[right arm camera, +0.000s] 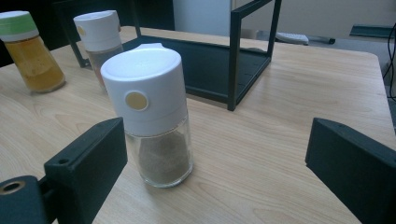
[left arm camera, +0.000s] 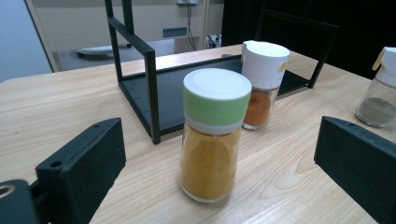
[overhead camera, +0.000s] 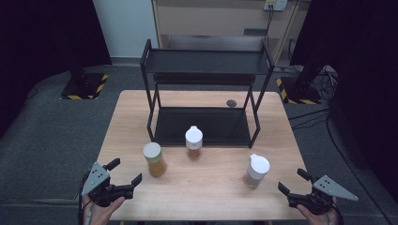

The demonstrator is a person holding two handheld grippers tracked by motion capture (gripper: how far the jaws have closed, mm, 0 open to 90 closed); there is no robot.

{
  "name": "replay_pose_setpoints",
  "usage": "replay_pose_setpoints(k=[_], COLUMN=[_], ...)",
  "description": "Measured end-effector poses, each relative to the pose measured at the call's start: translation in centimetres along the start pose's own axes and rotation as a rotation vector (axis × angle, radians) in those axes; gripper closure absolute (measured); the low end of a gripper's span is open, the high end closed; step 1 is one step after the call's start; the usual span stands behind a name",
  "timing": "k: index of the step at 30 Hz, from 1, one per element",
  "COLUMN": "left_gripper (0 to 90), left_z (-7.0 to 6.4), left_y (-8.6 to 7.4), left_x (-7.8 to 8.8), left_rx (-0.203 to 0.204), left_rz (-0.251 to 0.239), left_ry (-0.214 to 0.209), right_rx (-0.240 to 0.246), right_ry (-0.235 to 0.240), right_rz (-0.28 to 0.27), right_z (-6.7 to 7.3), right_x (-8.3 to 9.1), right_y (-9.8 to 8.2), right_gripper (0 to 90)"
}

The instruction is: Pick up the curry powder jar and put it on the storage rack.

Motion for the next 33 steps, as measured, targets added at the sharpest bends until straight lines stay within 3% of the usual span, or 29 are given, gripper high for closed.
replay_pose_setpoints(k=[12, 33], left_gripper=[0.7, 1.1], left_z=[-0.8, -1.7], left_y=[1.4, 2.0], left_x=[-1.9, -5.3], left_rx=[-0.016, -0.016], left_rz=[0.030, 0.066], left_ry=[-0.006, -0.007], right_rx=[-0.003, -0.005], right_ry=[0.003, 0.005], right_rz=[-0.003, -0.006], right_z=[-0.1, -0.2], right_x=[0.0, 0.0], right_y=[0.0, -0.1], right_gripper=[6.5, 6.8])
Point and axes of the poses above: each handheld gripper's, and its own axes: x roughly backward along the jaws, y roughly out of its top, z roughly to its left, the point moved 5 cm from there along -x, roughly forward along the jaws, and after that the axes turned 14 degrees about y, right-handed, at the moved point
